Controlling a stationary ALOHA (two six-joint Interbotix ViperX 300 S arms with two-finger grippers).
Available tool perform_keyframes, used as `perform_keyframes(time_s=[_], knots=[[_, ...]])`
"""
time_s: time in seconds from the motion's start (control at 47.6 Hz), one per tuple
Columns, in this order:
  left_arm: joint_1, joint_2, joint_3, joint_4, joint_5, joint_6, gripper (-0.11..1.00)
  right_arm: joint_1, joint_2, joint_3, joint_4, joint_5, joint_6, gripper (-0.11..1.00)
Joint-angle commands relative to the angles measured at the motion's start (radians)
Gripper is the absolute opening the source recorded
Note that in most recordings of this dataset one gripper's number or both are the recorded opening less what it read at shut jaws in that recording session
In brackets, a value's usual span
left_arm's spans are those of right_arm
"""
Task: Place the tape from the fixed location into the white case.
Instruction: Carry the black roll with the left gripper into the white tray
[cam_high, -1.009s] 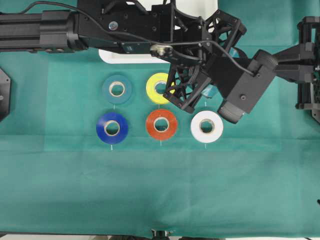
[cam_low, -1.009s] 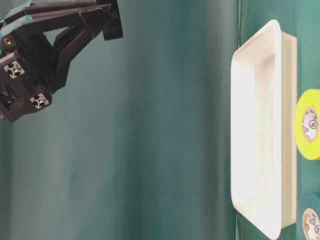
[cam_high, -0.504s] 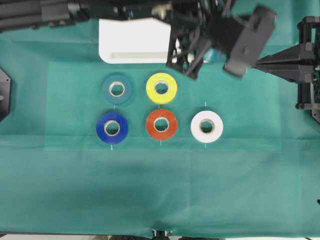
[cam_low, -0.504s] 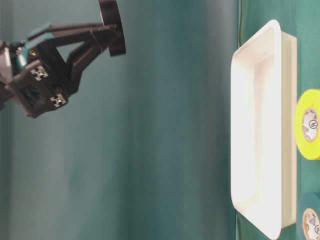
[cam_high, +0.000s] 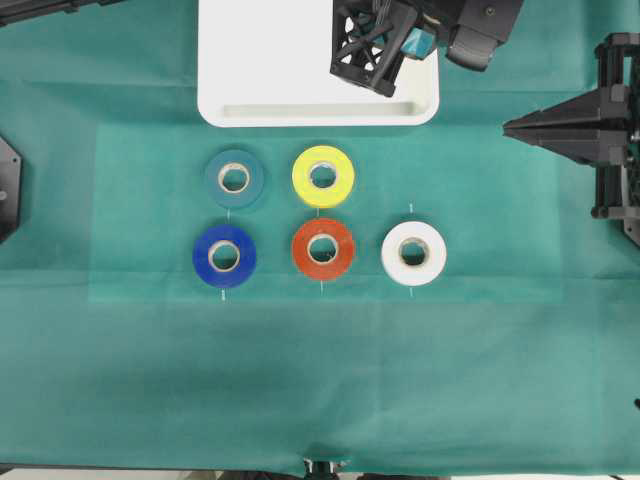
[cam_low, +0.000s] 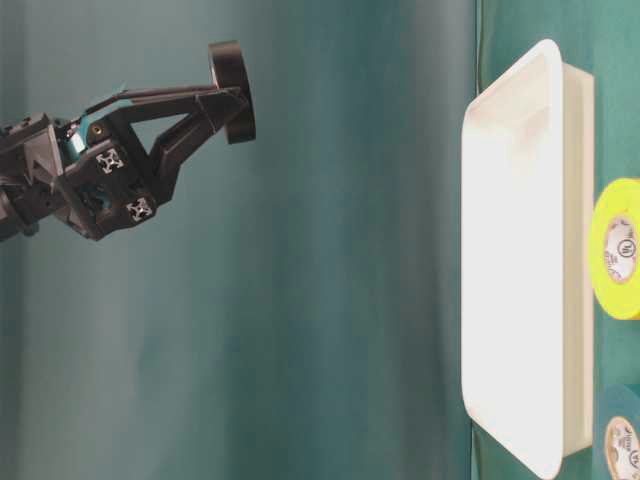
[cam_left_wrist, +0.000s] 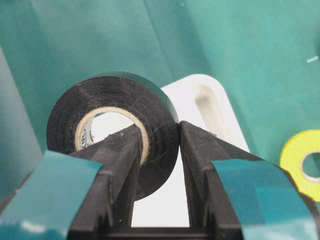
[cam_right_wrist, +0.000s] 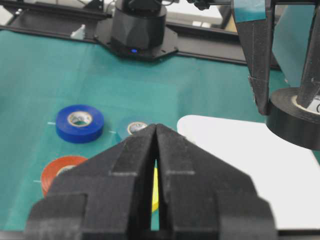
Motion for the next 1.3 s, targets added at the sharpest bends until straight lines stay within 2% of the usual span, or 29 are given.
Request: perform_keyframes(time_s=[0.0,0.105,0.294,0.588,0.967,1.282], knots=[[0.002,-0.064,-0.018,0.000,-0.005,-0.002,0.21,-0.002,0.002,-0.020,-0.002,-0.006,-0.002,0.00],[0.005,-0.071,-0.009,0.000,0.000,-0.002,0.21,-0.002,0.000,-0.020,-0.002,-0.005,-0.002,0.00],[0.023,-0.106,0.064,0.002,0.002,-0.005,0.21,-0.002,-0.002,-0.020,-0.002,-0.005,0.000,0.00],[0.044,-0.216,0.255,0.002,-0.021,-0.063,0.21,-0.002,-0.003,-0.021,-0.003,-0.005,-0.003,0.00],[0.075,-0.374,0.505,0.000,-0.143,-0.098,0.21,-0.002,-0.003,-0.021,-0.003,-0.005,-0.003,0.00],[0.075,-0.379,0.517,0.000,-0.169,-0.101,0.21,-0.002,-0.003,-0.026,-0.003,-0.006,-0.005,0.00]])
